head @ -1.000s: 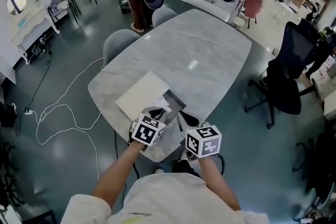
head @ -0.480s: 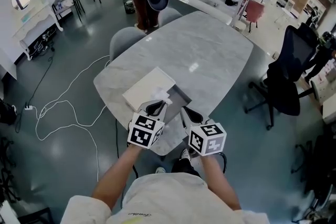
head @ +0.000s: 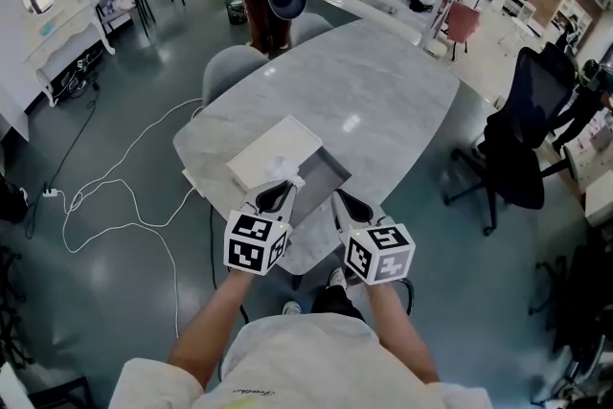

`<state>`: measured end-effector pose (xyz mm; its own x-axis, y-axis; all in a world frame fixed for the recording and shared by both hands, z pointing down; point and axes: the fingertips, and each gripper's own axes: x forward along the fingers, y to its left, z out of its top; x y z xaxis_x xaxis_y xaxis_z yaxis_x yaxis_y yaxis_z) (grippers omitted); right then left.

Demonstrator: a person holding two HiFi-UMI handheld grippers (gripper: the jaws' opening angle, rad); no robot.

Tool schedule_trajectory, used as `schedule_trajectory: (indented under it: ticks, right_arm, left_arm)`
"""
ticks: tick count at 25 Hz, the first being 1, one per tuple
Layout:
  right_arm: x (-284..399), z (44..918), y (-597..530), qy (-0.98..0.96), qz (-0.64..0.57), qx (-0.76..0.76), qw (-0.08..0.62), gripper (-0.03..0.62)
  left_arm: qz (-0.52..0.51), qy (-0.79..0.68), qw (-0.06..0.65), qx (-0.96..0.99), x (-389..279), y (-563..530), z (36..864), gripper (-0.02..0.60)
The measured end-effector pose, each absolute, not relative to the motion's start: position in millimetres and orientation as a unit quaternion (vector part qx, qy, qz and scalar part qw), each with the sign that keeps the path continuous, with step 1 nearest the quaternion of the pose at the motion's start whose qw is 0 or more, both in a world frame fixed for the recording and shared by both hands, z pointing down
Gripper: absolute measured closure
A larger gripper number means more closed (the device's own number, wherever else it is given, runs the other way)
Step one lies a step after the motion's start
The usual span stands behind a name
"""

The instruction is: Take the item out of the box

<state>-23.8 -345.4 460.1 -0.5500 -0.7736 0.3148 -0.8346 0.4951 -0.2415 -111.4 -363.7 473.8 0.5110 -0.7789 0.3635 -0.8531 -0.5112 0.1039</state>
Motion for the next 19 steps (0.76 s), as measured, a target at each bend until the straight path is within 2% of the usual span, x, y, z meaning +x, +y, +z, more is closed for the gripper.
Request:
schedule_trajectory:
  ticks: [19]
  right_arm:
    - [-30.6, 460.0, -336.0, -0.863, 0.185, 0.463, 0.085, 0.589]
  left_arm:
    - [0.138, -0.471, 0.139, 0.860, -112.3, -354.8, 474.0, 0.551]
